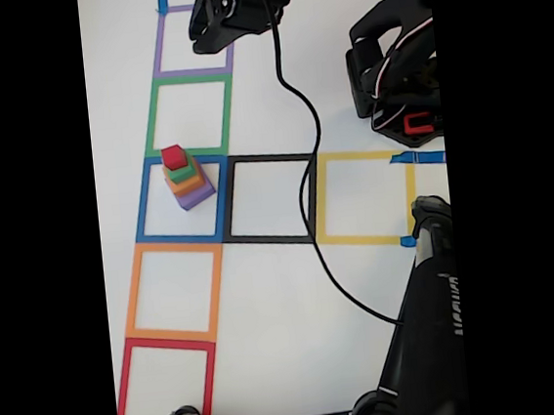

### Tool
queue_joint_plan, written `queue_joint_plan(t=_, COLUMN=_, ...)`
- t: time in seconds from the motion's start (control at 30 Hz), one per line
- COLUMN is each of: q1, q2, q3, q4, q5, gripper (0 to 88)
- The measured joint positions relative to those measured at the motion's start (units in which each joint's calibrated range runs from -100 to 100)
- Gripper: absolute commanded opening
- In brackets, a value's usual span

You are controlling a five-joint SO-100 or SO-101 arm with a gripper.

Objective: Tower of hanoi

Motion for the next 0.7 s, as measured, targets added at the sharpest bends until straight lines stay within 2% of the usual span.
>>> queue_joint_plan(t=0.2, q1=0.82, q2=0.93, q3=-3.45, q4=1.45, q5=-0.54, gripper=0.0)
queue_joint_plan(t=0.3, q1=0.82, q2=1.01, q3=-3.45, q4=1.45, q5=-7.19, gripper=0.0)
queue_joint_plan(t=0.47, q1=0.82, q2=0.84, q3=-2.66, q4=1.45, q5=-28.24, gripper=0.0)
queue_joint_plan(t=0.6, q1=0.94, q2=-0.76, q3=1.51, q4=1.37, q5=-39.57, gripper=0.0)
queue_joint_plan(t=0.7, q1=0.94, q2=-2.95, q3=6.64, q4=-1.69, q5=-50.72, gripper=0.0)
